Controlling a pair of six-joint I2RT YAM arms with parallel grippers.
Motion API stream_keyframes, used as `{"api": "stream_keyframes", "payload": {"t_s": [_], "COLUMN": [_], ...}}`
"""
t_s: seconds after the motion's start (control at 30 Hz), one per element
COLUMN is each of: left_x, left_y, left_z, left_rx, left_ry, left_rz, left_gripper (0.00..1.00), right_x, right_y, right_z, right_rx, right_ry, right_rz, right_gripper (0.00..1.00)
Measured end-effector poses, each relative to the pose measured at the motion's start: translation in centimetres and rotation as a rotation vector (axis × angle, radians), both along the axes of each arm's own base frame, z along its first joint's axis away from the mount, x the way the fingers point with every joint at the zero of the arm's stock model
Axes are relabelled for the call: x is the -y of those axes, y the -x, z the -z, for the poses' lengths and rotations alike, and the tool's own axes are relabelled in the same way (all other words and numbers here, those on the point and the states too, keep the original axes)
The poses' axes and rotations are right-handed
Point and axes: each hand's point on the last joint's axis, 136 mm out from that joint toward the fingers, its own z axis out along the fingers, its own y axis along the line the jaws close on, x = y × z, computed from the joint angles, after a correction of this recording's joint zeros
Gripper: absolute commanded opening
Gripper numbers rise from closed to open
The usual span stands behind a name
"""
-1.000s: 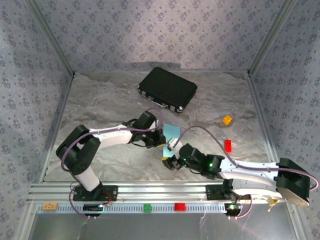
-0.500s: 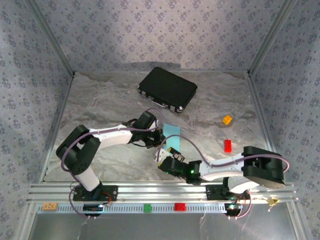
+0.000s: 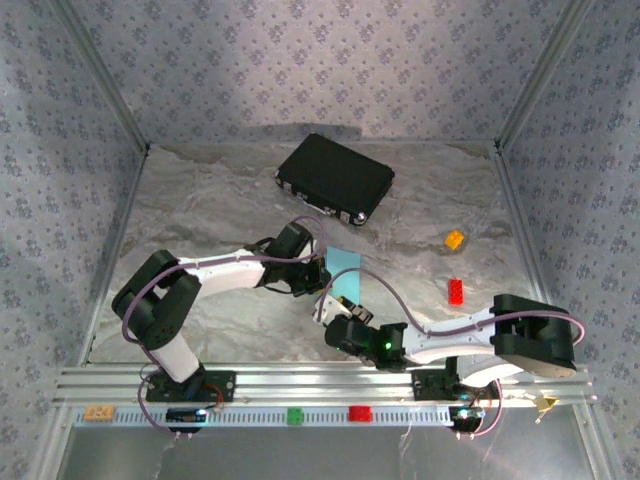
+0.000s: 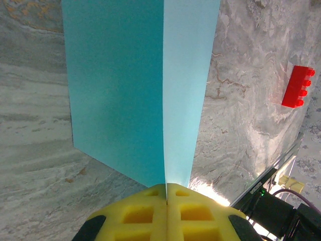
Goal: Fold a paper plane with a square sheet of paper (pick it up from the middle)
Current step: Third fold the triangle at the center of the table.
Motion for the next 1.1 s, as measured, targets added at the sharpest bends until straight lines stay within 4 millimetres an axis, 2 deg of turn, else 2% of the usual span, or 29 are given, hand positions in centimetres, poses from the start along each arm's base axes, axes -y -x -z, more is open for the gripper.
{"api": "stream_keyframes", "payload": {"t_s": [0.2, 0.77, 0.9, 0.97, 1.07, 1.1], "left_x": [0.0, -0.2, -0.3, -0.5, -1.0, -1.2], "left_y": [0.0, 0.1, 0.0, -0.1, -0.4, -0.5], "left_z": [0.0, 0.2, 0.2, 0.0, -0.9, -1.2], "left_rx": [0.0, -0.003, 0.005, 0.016, 0.046, 0.057], "left_ry": [0.0, -0.006, -0.012, -0.02, -0.03, -0.033], "left_rz": [0.0, -0.005, -0.008, -0.012, -0.027, -0.032], "left_gripper": [0.03, 0.06, 0.15, 0.24, 0.36, 0.36], "right_x": [0.0, 0.1, 0.2, 0.3, 0.4, 0.4], "right_y": [0.1, -0.1, -0.2, -0.2, -0.3, -0.4], "right_z": [0.1, 0.2, 0.4, 0.5, 0.7, 0.7], "right_rx": [-0.008, -0.027, -0.04, -0.053, -0.093, -0.111], "right_ry": [-0.004, -0.016, -0.016, -0.017, -0.035, -0.049], "right_rz": [-0.001, 0.011, 0.012, 0.011, 0.013, 0.015], "right_gripper": [0.26, 0.04, 0.01, 0.0, 0.0, 0.0]}}
